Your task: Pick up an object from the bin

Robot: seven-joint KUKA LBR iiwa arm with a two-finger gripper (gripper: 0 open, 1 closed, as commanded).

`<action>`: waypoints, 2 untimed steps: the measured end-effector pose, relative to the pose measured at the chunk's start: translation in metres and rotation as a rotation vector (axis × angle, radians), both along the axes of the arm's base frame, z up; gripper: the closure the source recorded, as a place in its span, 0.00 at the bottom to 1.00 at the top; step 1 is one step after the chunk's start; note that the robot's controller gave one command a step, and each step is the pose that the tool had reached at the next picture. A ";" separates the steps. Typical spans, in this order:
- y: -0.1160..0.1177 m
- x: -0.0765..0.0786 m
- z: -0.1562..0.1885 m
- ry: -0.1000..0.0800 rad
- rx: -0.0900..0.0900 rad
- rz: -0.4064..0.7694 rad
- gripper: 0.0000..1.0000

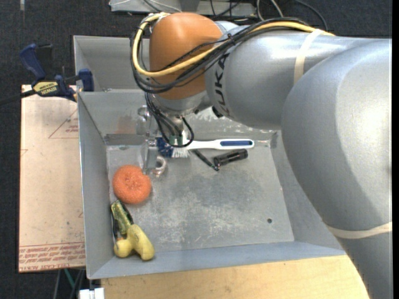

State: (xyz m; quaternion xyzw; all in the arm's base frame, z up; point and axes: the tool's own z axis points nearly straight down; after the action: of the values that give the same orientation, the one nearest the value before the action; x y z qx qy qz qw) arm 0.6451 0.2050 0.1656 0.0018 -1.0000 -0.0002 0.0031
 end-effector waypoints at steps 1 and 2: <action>-0.001 0.002 0.005 -0.008 0.001 -0.004 0.00; 0.039 -0.053 -0.097 -0.005 -0.001 0.219 0.00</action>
Offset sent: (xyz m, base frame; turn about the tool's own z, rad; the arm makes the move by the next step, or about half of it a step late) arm -0.0528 0.0393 -0.0956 -0.2179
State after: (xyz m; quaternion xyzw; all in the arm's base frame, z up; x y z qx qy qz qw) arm 0.5919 0.2440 0.0683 0.1113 -0.9938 0.0005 0.0007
